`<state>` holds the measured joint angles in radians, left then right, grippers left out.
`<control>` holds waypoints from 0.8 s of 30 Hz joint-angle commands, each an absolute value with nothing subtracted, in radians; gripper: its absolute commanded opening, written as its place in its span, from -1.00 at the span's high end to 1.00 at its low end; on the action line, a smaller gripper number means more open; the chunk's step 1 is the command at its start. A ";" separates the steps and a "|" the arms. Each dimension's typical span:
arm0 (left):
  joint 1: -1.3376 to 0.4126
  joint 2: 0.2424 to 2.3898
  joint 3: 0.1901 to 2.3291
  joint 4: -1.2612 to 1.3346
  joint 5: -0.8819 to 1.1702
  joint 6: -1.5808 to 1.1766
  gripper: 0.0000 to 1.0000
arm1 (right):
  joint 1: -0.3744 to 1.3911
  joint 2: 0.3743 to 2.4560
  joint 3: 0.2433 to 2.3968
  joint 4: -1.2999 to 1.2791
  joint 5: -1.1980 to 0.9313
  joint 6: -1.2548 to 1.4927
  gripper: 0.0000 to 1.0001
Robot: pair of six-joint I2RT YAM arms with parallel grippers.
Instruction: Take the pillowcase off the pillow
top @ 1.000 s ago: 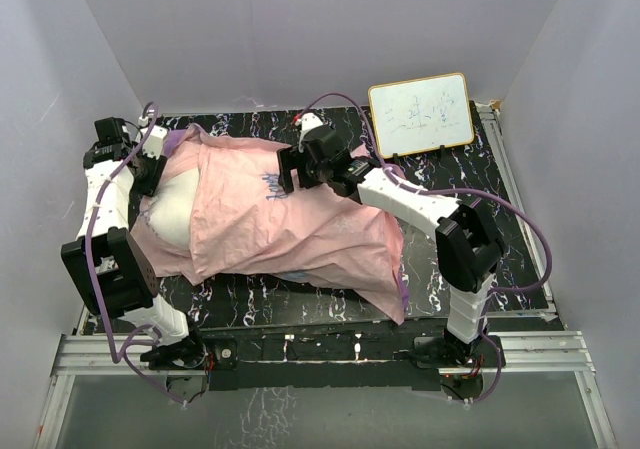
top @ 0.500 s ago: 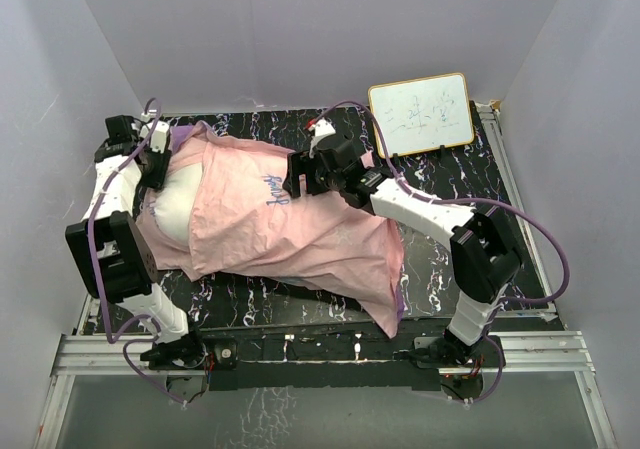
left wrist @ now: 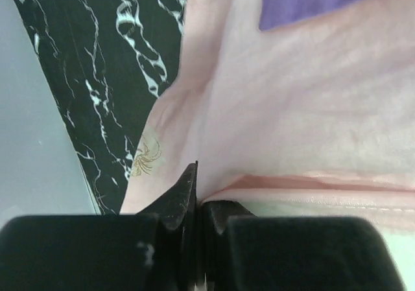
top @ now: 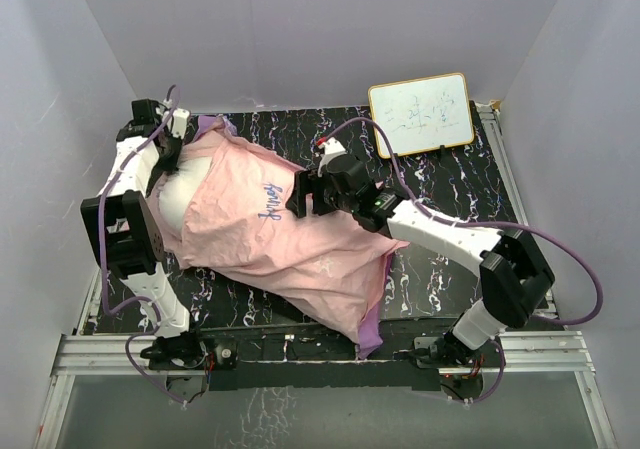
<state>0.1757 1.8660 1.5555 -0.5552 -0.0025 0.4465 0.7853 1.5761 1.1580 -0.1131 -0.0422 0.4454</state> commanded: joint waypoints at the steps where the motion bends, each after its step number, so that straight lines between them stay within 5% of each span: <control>1: 0.186 1.847 1.719 -0.635 0.077 0.366 1.00 | 0.807 1.527 1.095 -0.249 -0.069 0.471 -0.56; 15: 0.067 1.834 2.348 -0.939 0.518 0.181 1.00 | 0.834 1.289 1.025 -0.249 -0.058 0.416 -0.77; 24: -0.030 1.702 2.394 -0.847 0.567 0.165 1.00 | 0.841 1.027 0.782 -0.187 -0.177 0.324 -0.82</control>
